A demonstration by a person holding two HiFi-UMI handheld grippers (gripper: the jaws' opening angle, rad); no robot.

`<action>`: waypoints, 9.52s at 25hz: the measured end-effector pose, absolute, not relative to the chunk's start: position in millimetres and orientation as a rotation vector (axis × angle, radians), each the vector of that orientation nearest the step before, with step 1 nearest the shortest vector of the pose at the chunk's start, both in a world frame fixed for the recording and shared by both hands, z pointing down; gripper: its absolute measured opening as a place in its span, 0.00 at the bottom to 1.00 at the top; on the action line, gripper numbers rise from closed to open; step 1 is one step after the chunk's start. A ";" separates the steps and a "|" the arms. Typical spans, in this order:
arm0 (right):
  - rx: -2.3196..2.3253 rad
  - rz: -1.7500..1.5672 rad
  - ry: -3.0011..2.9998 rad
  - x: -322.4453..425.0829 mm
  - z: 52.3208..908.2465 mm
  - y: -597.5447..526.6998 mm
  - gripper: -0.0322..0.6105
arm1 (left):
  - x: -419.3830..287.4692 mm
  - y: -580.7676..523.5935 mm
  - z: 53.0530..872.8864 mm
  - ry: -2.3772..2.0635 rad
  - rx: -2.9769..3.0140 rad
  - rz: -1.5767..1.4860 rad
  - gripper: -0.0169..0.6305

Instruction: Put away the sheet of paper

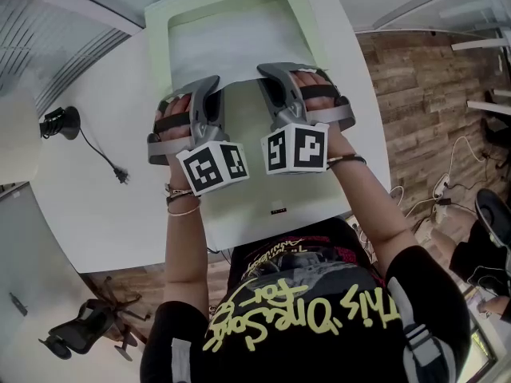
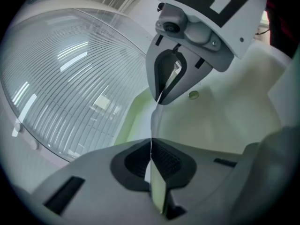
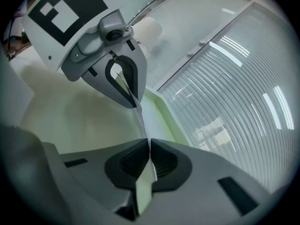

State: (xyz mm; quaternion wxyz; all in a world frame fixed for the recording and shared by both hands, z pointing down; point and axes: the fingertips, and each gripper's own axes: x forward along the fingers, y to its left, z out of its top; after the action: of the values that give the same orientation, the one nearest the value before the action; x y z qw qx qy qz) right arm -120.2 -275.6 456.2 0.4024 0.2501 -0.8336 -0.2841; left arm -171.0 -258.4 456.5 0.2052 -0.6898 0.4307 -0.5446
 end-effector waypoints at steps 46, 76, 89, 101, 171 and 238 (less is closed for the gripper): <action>0.613 -0.781 -2.056 -133.5 459.3 -290.9 0.07 | -178.0 -278.9 455.3 1.336 -1.901 -1.569 0.04; 0.504 -0.640 -2.125 -125.0 472.9 -279.6 0.26 | -170.9 -258.5 452.8 1.347 -1.972 -1.515 0.20; 0.606 -0.541 -2.279 -111.6 440.4 -261.1 0.26 | -173.3 -239.2 430.4 1.557 -2.046 -1.373 0.20; 0.679 -0.255 -2.519 -100.5 415.8 -243.7 0.25 | -171.0 -214.3 423.4 1.880 -2.362 -0.974 0.20; 0.672 -0.252 -2.974 -74.3 333.9 -68.8 0.06 | -115.4 -48.3 334.7 1.947 -2.377 -0.351 0.04; 0.808 -0.165 -3.060 10.6 285.8 91.6 0.06 | -30.4 97.8 292.8 1.826 -2.439 -0.154 0.04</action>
State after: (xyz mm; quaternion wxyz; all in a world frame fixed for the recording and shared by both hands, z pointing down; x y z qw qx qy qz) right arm 10.6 91.6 285.8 -0.0138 0.2550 -0.9654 -0.0521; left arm -30.4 97.8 292.8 0.0453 -0.7986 0.5980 -0.0503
